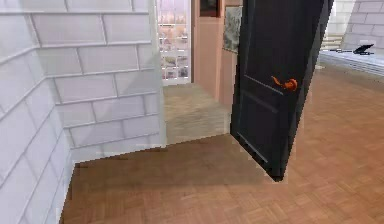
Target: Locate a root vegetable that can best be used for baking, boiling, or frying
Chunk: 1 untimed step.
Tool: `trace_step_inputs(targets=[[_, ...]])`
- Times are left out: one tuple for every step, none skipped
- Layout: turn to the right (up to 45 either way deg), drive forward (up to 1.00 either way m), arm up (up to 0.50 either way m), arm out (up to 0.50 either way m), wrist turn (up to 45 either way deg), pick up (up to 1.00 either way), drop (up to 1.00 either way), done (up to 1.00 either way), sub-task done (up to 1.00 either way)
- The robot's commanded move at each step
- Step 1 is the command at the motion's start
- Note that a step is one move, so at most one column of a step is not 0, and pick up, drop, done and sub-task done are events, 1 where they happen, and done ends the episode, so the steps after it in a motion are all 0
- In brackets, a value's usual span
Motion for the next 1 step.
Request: trace_step_inputs(targets=[[0.0, 1.0, 0.0, 0.0, 0.0, 0.0, 0.0, 0.0, 0.0]])
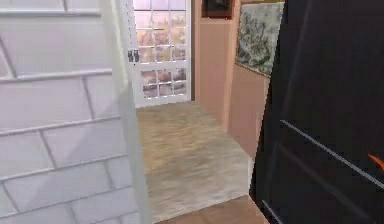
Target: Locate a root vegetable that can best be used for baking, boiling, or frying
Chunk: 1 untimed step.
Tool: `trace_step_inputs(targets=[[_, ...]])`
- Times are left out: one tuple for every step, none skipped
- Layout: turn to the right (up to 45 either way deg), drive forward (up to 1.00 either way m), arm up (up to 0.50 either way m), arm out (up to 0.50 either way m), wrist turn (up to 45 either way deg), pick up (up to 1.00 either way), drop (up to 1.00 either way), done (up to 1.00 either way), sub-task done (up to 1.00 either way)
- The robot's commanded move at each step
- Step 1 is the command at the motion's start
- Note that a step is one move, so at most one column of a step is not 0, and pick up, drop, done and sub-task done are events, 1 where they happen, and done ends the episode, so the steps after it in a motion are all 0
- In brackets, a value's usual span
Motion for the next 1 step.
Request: trace_step_inputs(targets=[[0.0, 0.85, 0.0, 0.0, 0.0, 0.0, 0.0, 0.0, 0.0]])
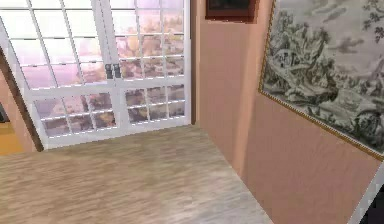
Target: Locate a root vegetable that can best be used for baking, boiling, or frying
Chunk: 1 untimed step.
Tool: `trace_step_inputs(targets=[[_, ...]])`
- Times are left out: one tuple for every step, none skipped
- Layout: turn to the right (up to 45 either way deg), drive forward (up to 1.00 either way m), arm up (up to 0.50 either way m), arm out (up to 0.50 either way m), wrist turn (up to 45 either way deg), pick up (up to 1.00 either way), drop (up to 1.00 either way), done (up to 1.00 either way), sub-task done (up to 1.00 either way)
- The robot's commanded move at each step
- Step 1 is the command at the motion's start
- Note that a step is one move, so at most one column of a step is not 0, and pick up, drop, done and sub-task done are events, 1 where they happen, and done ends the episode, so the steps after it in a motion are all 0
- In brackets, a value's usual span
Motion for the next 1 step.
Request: trace_step_inputs(targets=[[-21.0, 0.0, 0.0, 0.0, 0.0, 0.0, 0.0, 0.0, 0.0]])
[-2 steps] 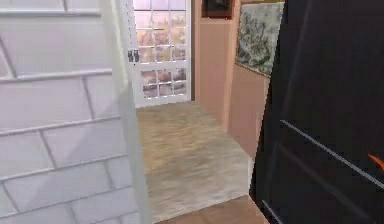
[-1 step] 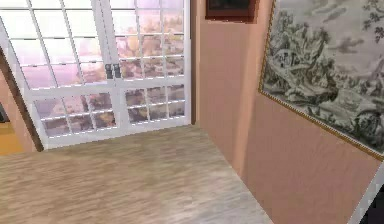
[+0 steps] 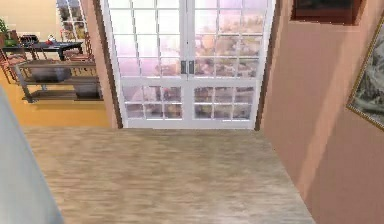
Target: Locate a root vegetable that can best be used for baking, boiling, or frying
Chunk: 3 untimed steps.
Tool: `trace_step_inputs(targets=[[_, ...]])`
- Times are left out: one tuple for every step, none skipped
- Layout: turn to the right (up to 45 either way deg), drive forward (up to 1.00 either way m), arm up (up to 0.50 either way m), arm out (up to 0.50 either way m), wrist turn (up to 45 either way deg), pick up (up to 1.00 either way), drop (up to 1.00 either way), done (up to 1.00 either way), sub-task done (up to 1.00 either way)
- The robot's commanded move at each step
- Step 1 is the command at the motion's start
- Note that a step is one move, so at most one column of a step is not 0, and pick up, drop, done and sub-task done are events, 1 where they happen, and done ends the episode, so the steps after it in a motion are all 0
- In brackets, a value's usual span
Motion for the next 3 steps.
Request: trace_step_inputs(targets=[[0.0, 0.65, 0.0, 0.0, 0.0, 0.0, 0.0, 0.0, 0.0], [-45.0, 0.0, 0.0, 0.0, 0.0, 0.0, 0.0, 0.0, 0.0], [-21.0, 0.0, 0.0, 0.0, 0.0, 0.0, 0.0, 0.0, 0.0]])
